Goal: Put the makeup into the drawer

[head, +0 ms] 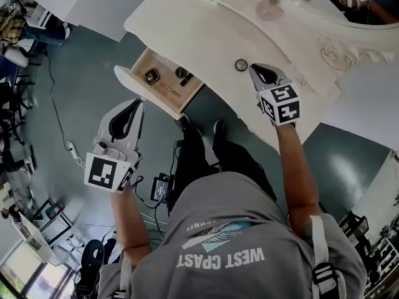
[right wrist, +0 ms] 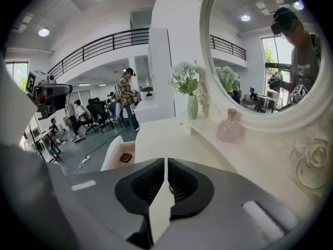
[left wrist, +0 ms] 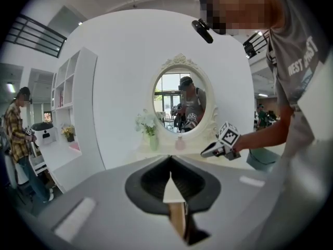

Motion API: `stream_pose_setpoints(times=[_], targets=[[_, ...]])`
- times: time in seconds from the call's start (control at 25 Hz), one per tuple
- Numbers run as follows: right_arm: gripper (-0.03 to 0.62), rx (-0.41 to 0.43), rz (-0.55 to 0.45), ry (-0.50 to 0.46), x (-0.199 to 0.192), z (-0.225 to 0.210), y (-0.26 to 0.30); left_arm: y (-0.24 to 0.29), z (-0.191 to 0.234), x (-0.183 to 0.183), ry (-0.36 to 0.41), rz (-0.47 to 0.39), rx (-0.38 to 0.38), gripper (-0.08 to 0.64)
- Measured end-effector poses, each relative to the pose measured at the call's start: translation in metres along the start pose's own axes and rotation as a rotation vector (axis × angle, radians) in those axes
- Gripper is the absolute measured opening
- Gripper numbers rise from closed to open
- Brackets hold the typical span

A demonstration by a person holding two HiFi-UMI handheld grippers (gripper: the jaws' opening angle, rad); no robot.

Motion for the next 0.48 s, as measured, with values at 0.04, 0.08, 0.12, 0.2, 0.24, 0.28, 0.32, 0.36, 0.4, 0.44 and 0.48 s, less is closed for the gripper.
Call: stream_pose_setpoints(times=[0.04, 0.08, 0.12, 0.2, 0.24, 0.28, 0.32, 0.36, 0.4, 0.44, 0.48], targets=[[0.023, -0.004, 0.016, 0.005, -0.005, -0.002, 0.008, 0.004, 0.003, -0.005, -0.009, 0.002, -0.005, 0.003], [0.028, -0.008, 0.031, 0.009, -0.009, -0.004, 0.016, 0.008, 0.006, -0.010, -0.018, 0.006, -0.011, 0.003], [0.036, -0.013, 0.046, 0.014, -0.014, -0.006, 0.024, 0.012, 0.009, -0.015, -0.026, 0.011, -0.017, 0.003], [0.048, -0.024, 0.075, 0.023, -0.024, -0.010, 0.041, 0.019, 0.013, -0.026, -0.039, 0.024, -0.030, 0.003], [0.055, -0.031, 0.089, 0.029, -0.030, -0.012, 0.049, 0.022, 0.015, -0.031, -0.043, 0.029, -0.037, 0.003], [0.063, -0.039, 0.103, 0.034, -0.035, -0.015, 0.057, 0.025, 0.017, -0.036, -0.048, 0.033, -0.043, 0.003], [0.072, -0.048, 0.117, 0.039, -0.040, -0.017, 0.064, 0.028, 0.019, -0.041, -0.053, 0.037, -0.049, 0.003], [0.080, -0.059, 0.132, 0.044, -0.045, -0.020, 0.071, 0.030, 0.021, -0.045, -0.058, 0.042, -0.054, 0.003], [0.089, -0.069, 0.146, 0.050, -0.050, -0.022, 0.076, 0.032, 0.023, -0.050, -0.064, 0.048, -0.058, 0.003], [0.103, -0.078, 0.159, 0.057, -0.054, -0.024, 0.082, 0.033, 0.026, -0.053, -0.071, 0.053, -0.062, 0.003], [0.117, -0.085, 0.171, 0.062, -0.057, -0.025, 0.087, 0.035, 0.028, -0.057, -0.077, 0.058, -0.066, 0.003]])
Point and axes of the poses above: the fingertips, and each gripper's own axes: y forward along the fingers, z to its left, x out of its top, the point moved 4 cm from there along -y, backward along the fingers, and after that the axes turned 8 degrees about y, right-handed, at the moved point
